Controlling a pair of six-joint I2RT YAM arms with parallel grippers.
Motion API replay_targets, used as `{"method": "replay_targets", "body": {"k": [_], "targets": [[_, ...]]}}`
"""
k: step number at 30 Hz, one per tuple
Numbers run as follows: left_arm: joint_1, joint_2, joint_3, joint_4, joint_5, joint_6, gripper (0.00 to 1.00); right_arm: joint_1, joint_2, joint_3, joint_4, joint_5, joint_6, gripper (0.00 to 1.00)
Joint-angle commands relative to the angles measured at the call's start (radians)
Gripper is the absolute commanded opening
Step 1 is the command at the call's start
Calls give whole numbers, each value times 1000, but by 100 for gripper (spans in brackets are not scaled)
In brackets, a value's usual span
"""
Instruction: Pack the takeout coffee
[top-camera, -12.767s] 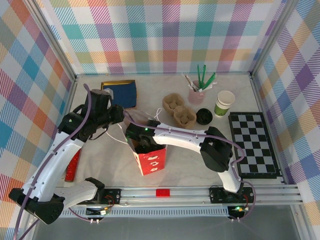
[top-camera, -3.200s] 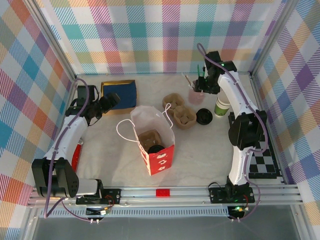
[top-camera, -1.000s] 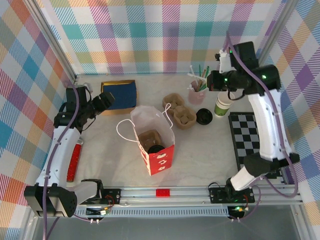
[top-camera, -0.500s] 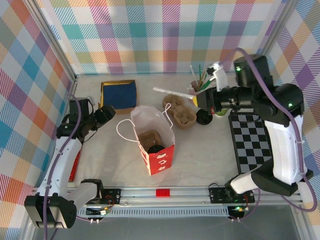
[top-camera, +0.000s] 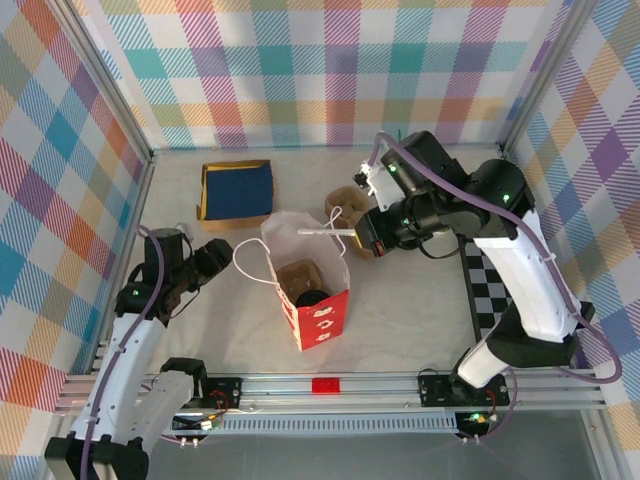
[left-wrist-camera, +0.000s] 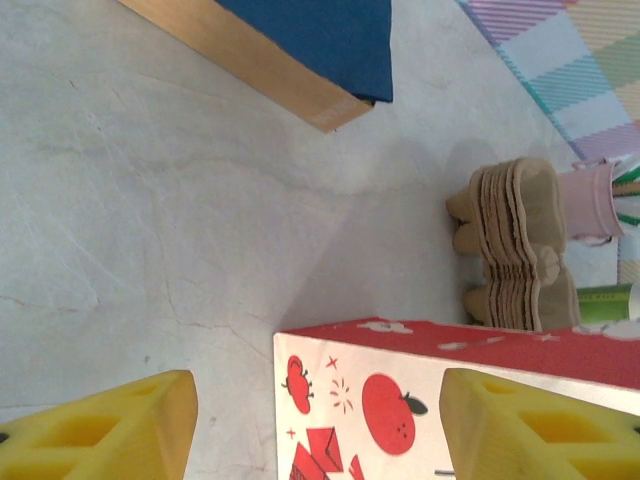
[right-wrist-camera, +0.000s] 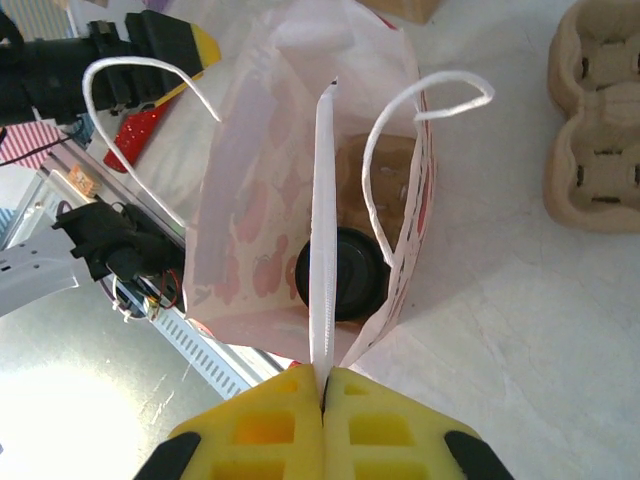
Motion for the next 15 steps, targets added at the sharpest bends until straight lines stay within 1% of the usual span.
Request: {"method": "replay_targets", "body": {"k": [1, 4, 7, 15], "targets": [[-50, -23, -30, 4, -47, -35, 64, 31, 17, -21, 7, 26, 70, 0], [-118, -43, -44, 2, -95, -50, 64, 44, 55, 0, 31, 24, 93, 0], [-167, -70, -66, -2, -146, -67, 64, 48, 113, 52, 21, 30, 119, 0], [-205, -118, -153, 41, -151, -101, 63, 57, 225, 123, 7, 26, 170, 0]]}}
